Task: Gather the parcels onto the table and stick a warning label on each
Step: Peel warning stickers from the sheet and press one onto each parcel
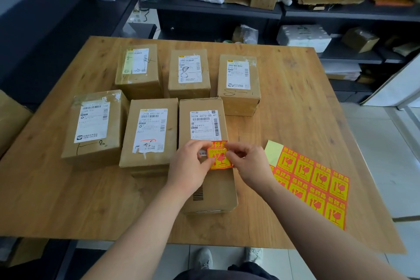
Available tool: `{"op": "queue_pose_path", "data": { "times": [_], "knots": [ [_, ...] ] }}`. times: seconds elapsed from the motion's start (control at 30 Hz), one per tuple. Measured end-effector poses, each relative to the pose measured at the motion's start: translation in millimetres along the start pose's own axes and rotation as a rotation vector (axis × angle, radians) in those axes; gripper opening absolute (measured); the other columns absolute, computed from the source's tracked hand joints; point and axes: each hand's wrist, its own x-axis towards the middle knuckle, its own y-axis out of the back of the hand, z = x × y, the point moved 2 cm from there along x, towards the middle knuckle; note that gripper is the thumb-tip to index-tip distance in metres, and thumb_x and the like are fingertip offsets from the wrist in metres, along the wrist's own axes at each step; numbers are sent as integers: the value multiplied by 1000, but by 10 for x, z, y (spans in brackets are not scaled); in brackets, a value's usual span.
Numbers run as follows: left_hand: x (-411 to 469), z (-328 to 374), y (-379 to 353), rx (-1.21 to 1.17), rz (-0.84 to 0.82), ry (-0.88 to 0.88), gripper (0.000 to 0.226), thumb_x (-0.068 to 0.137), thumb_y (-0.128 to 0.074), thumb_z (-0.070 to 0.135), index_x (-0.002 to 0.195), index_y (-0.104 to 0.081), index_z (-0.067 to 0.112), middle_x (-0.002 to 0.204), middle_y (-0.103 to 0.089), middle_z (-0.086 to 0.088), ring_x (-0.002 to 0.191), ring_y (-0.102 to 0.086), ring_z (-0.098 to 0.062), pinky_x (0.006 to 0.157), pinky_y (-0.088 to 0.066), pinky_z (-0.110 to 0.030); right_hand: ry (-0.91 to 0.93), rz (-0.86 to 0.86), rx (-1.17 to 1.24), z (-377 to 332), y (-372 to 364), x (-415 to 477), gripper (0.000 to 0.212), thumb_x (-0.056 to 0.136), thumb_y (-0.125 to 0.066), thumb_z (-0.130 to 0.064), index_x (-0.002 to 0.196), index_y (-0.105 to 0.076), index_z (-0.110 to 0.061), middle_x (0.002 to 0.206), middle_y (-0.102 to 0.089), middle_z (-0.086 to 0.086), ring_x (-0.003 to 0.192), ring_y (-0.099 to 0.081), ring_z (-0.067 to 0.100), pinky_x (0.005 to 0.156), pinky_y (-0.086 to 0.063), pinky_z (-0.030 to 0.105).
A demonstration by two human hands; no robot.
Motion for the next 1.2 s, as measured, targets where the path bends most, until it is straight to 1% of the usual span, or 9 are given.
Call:
{"op": "queue_pose_path", "data": {
  "times": [0.1, 0.4, 0.53, 0.73, 0.8, 0.87, 1.0, 1.07, 1.2],
  "knots": [
    [19, -4, 0, 12, -9, -3, 36, 78, -75, 18, 112, -65, 24, 98, -53, 15, 73, -46, 5, 67, -35, -10, 13, 0, -43, -14, 4, 4, 25, 88, -64, -19, 112, -69, -18, 92, -68, -9, 82, -65, 2, 75, -57, 24],
    [45, -13, -5, 58, -38, -16, 37, 80, -74, 23, 115, -63, 26, 111, -57, 10, 81, -43, -4, 76, -44, -23, 56, 38, -110, -38, -5, -4, 23, 88, -63, -19, 110, -71, -18, 88, -68, -10, 78, -63, -3, 66, -53, 12],
    [50, -9, -6, 93, -46, -32, 37, 81, -73, 24, 117, -62, 26, 112, -56, 9, 81, -42, -5, 71, -40, -18, 66, 46, -115, -44, -10, -11, 23, 87, -63, -18, 109, -71, -18, 87, -68, -10, 77, -63, -4, 67, -53, 14],
    [43, 0, -1, 98, -61, -37, 37, 82, -72, 24, 118, -61, 26, 115, -55, 9, 86, -45, -5, 77, -44, -23, 82, 68, -145, -44, -24, -18, 24, 86, -63, -18, 108, -72, -18, 83, -67, -10, 71, -59, -9, 60, -44, 4],
    [37, 4, 1, 100, -67, -47, 37, 82, -71, 24, 118, -61, 25, 115, -54, 8, 87, -47, -7, 77, -44, -23, 91, 68, -172, -54, -31, -26, 25, 86, -63, -18, 109, -72, -18, 86, -69, -7, 73, -60, -4, 62, -44, 6],
    [34, 2, 1, 111, -74, -50, 37, 82, -71, 24, 118, -62, 24, 115, -50, 6, 91, -52, -14, 79, -47, -27, 114, 76, -201, -74, -35, -36, 25, 85, -64, -17, 108, -72, -17, 89, -70, -3, 74, -59, 1, 67, -45, 12],
    [15, -30, -2, 129, -61, -40, 39, 83, -71, 27, 120, -63, 23, 117, -41, 3, 97, -53, -18, 85, -47, -30, 166, 69, -277, -109, -44, -63, 25, 85, -63, -17, 109, -71, -16, 86, -65, -2, 70, -53, 2, 61, -36, 9],
    [-22, -54, -15, 125, -53, -62, 39, 83, -71, 26, 122, -64, 21, 119, -42, 1, 101, -53, -18, 89, -47, -30, 188, 71, -302, -128, -44, -76, 25, 86, -63, -17, 110, -71, -16, 87, -63, -1, 70, -54, 6, 62, -37, 11],
    [-94, -101, -47, 133, -16, -115, 38, 85, -69, 25, 122, -65, 16, 125, -45, -5, 105, -51, -18, 94, -47, -35, 207, 69, -320, -146, -44, -99, 24, 86, -64, -18, 109, -71, -16, 91, -62, 4, 75, -59, 15, 71, -49, 30]
  ]
}}
